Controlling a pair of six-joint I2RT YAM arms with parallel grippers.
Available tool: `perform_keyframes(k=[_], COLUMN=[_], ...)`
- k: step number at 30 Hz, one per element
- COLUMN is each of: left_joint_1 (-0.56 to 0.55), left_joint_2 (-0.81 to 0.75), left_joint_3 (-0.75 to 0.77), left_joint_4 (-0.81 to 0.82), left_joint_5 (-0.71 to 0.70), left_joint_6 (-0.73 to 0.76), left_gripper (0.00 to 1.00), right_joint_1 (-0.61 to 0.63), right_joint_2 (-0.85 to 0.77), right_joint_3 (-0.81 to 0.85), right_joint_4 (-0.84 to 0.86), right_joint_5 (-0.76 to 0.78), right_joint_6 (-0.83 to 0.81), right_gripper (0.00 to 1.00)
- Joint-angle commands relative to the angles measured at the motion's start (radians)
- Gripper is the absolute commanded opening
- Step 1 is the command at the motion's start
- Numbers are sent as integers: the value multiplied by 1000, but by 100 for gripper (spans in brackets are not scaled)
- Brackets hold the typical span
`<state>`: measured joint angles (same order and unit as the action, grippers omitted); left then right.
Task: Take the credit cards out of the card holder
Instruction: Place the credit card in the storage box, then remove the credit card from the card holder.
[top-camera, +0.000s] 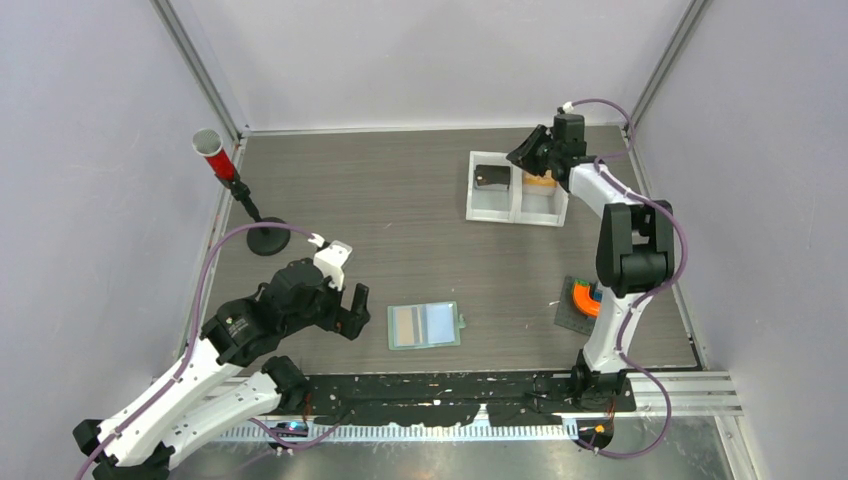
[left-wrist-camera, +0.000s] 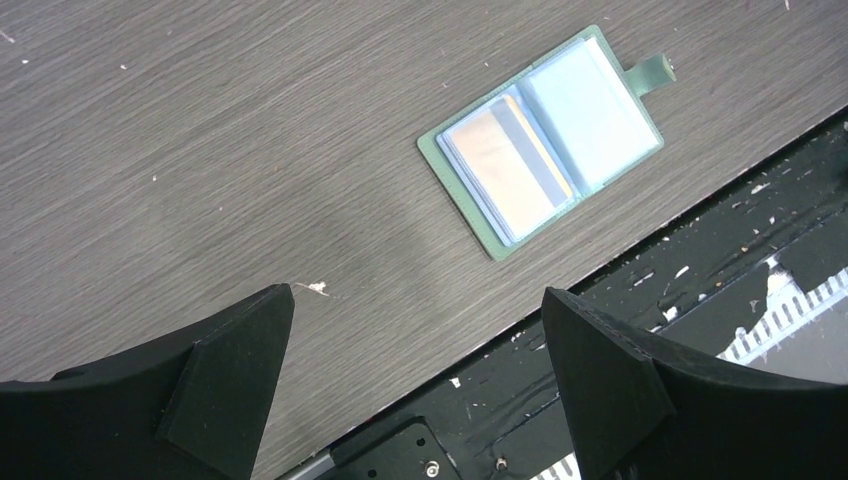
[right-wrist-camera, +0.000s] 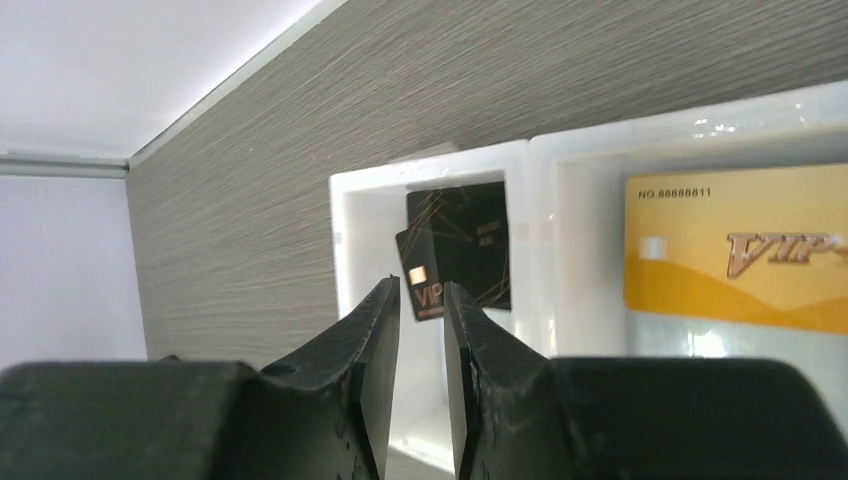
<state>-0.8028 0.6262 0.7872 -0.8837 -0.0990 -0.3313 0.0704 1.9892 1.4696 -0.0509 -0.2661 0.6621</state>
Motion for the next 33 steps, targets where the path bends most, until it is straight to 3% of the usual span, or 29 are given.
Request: perform_keyframes(k=[1, 6, 11, 15, 19, 23, 24, 28, 33], left_joint_1=[3, 4, 4, 4, 4, 4, 4, 4, 4], left_joint_2=[-1, 16, 26, 16, -8, -37, -44, -98, -178], left_joint_3=[3, 14, 11, 16, 13, 13, 15, 2, -11], left_joint_4=[5, -3, -6, -25, -28, -49, -58, -53, -47], left_joint_5=[-54, -103, -96, -101, -120, -240, -256, -265, -289], left_joint_6=[7, -40, -66, -51, -37, -40, -42, -54, -63], left_gripper=[99, 99, 99, 99, 99, 99, 99, 99, 99], right_joint_1=[16, 47, 159, 299, 522, 721, 752, 936, 1007], right_joint_2=[-182, -306, -413, -519, -582, -591, -585, -532, -448], right_joint_3=[-65, -195, -292, -421, -540, -630, -638, -605, -527], right_joint_4=[8, -11, -92, -133, -103, -43, -34, -56, -159], right_joint_5=[8, -3, 62, 147, 240, 312, 325, 400, 498], right_joint_6=[-18, -29, -84, -95, -31, 71, 81, 119, 138], right_gripper=[32, 35, 40, 46, 53, 59, 65, 71, 72])
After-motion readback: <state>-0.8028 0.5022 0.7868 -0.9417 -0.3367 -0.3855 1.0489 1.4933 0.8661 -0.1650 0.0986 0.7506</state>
